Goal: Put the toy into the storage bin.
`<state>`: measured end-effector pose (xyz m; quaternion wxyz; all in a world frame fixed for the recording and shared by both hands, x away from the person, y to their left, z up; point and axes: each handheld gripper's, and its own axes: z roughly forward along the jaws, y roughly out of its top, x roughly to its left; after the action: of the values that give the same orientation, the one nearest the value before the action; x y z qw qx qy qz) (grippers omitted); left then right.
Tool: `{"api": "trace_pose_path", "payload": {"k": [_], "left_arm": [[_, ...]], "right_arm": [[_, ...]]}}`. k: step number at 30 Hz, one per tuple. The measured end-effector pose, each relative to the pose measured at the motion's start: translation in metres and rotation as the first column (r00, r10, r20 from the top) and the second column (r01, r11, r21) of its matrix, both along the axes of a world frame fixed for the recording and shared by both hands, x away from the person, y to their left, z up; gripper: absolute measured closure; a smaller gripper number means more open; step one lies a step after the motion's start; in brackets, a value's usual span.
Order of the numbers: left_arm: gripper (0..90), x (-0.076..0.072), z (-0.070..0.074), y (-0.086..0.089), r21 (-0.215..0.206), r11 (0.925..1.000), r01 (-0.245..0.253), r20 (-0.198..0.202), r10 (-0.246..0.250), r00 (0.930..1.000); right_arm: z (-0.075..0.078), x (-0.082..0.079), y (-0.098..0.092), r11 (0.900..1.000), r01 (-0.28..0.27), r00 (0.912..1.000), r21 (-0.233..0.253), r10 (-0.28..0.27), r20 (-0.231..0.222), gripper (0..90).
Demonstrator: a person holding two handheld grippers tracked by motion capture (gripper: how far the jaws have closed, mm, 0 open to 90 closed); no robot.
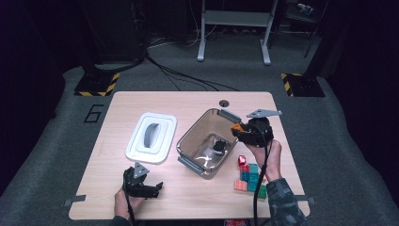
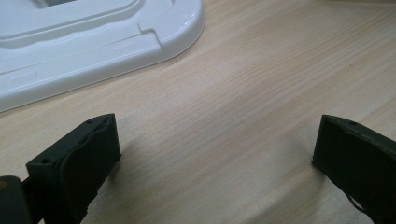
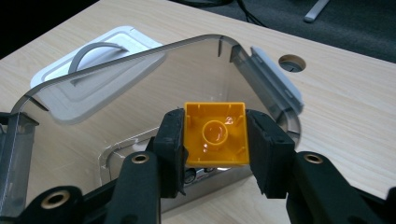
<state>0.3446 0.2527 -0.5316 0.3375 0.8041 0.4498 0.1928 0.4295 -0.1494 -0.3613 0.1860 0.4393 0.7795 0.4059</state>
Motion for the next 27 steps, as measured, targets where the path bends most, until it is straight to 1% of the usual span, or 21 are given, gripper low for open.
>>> {"api": "trace_pose_path", "payload": {"k": [3, 4, 8, 10, 12, 14, 16, 18, 19, 20, 23, 24, 25, 26, 27], "left_arm": [[0.5, 0.0, 0.0, 0.0, 0.0, 1.0, 0.0, 0.0, 0.0, 1.0], [0.5, 0.0, 0.0, 0.0, 0.0, 1.0, 0.0, 0.0, 0.0, 1.0], [0.5, 0.0, 0.0, 0.0, 0.0, 1.0, 0.0, 0.0, 0.0, 1.0], [0.5, 0.0, 0.0, 0.0, 0.0, 1.0, 0.0, 0.0, 0.0, 1.0], [0.5, 0.0, 0.0, 0.0, 0.0, 1.0, 0.0, 0.0, 0.0, 1.0], [0.5, 0.0, 0.0, 0.0, 0.0, 1.0, 0.0, 0.0, 0.0, 1.0], [0.5, 0.0, 0.0, 0.0, 0.0, 1.0, 0.0, 0.0, 0.0, 1.0], [0.5, 0.0, 0.0, 0.0, 0.0, 1.0, 0.0, 0.0, 0.0, 1.0], [0.5, 0.0, 0.0, 0.0, 0.0, 1.0, -0.001, 0.0, 0.001, 1.0], [0.5, 0.0, 0.0, 0.0, 0.0, 1.0, 0.0, 0.0, 0.0, 1.0], [0.5, 0.0, 0.0, 0.0, 0.0, 1.0, 0.0, 0.0, 0.0, 1.0], [0.5, 0.0, 0.0, 0.0, -0.001, 1.0, 0.0, 0.0, 0.0, 1.0], [0.5, 0.0, 0.0, 0.0, 0.0, 1.0, 0.0, 0.0, 0.0, 1.0], [0.5, 0.0, 0.0, 0.0, 0.0, 1.0, 0.0, 0.0, 0.0, 1.0], [0.5, 0.0, 0.0, 0.0, -0.001, 1.0, 0.0, 0.0, 0.0, 1.0]], "right_arm": [[-0.005, 0.004, 0.008, 1.0, -0.016, 0.9997, -0.014, 0.016, -0.016, 59.0], [-0.007, 0.005, 0.01, 0.999, -0.025, 0.9996, -0.031, 0.024, -0.016, 59.0], [-0.015, 0.007, 0.015, 0.998, -0.046, 0.9985, -0.053, 0.044, -0.033, 58.9], [-0.018, 0.008, 0.017, 0.997, -0.05, 0.9975, -0.053, 0.047, -0.052, 58.9], [-0.022, 0.01, 0.018, 0.996, -0.064, 0.9966, -0.061, 0.06, -0.056, 58.9], [-0.024, 0.01, 0.019, 0.996, -0.061, 0.9958, -0.064, 0.057, -0.072, 58.8], [-0.027, 0.012, 0.019, 0.994, -0.076, 0.9951, -0.078, 0.071, -0.069, 58.8], [-0.029, 0.01, 0.02, 0.994, -0.075, 0.9941, -0.083, 0.068, -0.084, 58.8], [-0.029, 0.01, 0.021, 0.994, -0.073, 0.9938, -0.078, 0.066, -0.089, 58.7], [-0.03, 0.01, 0.019, 0.992, -0.087, 0.9938, -0.087, 0.081, -0.076, 58.7], [-0.03, 0.007, 0.02, 0.994, -0.084, 0.9937, -0.073, 0.078, -0.081, 58.4], [-0.03, 0.007, 0.02, 0.992, -0.097, 0.993, -0.086, 0.09, -0.077, 58.2], [-0.029, 0.006, 0.021, 0.992, -0.094, 0.9928, -0.082, 0.087, -0.082, 57.9], [-0.029, 0.006, 0.02, 0.99, -0.104, 0.9926, -0.093, 0.097, -0.073, 57.3], [-0.029, 0.005, 0.021, 0.991, -0.101, 0.9926, -0.088, 0.094, -0.077, 53.6]]}}
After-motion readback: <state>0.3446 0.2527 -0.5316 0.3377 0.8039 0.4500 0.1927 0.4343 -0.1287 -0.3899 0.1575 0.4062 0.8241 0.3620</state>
